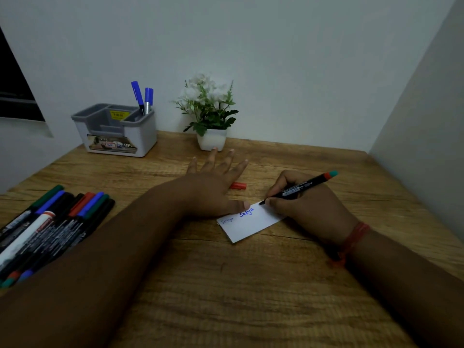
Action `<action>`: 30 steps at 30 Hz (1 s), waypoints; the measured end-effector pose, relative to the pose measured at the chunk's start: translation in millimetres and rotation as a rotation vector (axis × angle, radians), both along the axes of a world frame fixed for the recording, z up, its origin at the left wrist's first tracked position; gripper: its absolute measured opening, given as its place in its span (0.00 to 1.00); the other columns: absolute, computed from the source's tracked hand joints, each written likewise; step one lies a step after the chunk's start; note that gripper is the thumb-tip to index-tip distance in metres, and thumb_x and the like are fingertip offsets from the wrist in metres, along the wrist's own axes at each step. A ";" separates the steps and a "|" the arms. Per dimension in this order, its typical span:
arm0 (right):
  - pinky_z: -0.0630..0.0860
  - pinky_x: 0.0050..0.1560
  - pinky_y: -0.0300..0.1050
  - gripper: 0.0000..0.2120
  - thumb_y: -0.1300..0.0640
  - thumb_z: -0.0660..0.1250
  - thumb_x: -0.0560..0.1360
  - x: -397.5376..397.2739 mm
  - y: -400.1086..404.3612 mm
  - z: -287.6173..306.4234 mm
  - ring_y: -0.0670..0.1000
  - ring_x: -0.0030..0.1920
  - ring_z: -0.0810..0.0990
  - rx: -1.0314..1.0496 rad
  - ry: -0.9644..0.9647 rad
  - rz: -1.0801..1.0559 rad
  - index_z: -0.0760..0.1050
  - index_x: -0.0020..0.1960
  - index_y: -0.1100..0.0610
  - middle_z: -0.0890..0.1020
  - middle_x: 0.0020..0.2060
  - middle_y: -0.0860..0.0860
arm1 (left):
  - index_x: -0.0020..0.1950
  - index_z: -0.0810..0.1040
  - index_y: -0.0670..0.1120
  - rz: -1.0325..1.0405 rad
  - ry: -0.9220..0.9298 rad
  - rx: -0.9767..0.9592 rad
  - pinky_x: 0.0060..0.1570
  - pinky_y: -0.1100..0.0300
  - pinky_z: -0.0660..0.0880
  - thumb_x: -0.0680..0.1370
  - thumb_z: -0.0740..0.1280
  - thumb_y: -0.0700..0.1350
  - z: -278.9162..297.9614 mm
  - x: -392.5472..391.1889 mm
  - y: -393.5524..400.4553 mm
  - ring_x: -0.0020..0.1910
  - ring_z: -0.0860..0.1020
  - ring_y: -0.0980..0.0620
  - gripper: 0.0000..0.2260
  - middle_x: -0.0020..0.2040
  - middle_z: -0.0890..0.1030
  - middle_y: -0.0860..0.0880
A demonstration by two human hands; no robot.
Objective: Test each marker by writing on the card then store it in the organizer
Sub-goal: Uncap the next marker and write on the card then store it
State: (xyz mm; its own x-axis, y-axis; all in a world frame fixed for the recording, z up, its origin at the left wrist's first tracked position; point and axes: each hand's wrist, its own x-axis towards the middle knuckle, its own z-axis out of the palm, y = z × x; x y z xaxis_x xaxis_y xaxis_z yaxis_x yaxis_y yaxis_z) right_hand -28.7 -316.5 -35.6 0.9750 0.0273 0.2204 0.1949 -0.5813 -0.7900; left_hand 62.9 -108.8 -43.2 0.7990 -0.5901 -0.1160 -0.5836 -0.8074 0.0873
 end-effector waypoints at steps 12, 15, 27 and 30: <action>0.78 0.41 0.34 0.05 0.63 0.74 0.72 1.5 -2.8 -0.3 0.42 0.43 0.83 0.032 0.018 -0.007 0.82 0.40 0.55 0.86 0.40 0.47 | 0.77 0.31 0.61 0.000 0.003 0.019 0.72 0.32 0.36 0.72 0.53 0.75 1.1 0.1 -0.2 0.75 0.27 0.45 0.44 0.77 0.27 0.52; 0.77 0.40 0.35 0.04 0.63 0.74 0.72 1.3 -2.9 -0.5 0.44 0.43 0.83 0.040 0.019 -0.023 0.81 0.41 0.57 0.86 0.40 0.49 | 0.77 0.32 0.61 0.002 0.004 0.018 0.73 0.33 0.36 0.72 0.54 0.74 0.7 -0.5 -0.6 0.75 0.27 0.45 0.44 0.77 0.27 0.52; 0.81 0.46 0.43 0.03 0.62 0.74 0.72 2.9 -1.6 -0.7 0.44 0.45 0.83 -0.015 0.040 -0.040 0.81 0.41 0.56 0.86 0.41 0.48 | 0.78 0.32 0.61 0.012 0.017 0.012 0.73 0.34 0.36 0.73 0.55 0.73 2.3 -2.2 -1.0 0.76 0.28 0.44 0.43 0.77 0.28 0.52; 0.80 0.44 0.40 0.04 0.62 0.74 0.72 3.2 -2.5 -0.5 0.43 0.44 0.83 -0.007 0.043 -0.050 0.81 0.41 0.55 0.86 0.41 0.48 | 0.78 0.32 0.61 0.010 0.017 0.005 0.73 0.34 0.36 0.74 0.56 0.73 1.5 -1.3 -1.1 0.76 0.27 0.44 0.43 0.78 0.28 0.52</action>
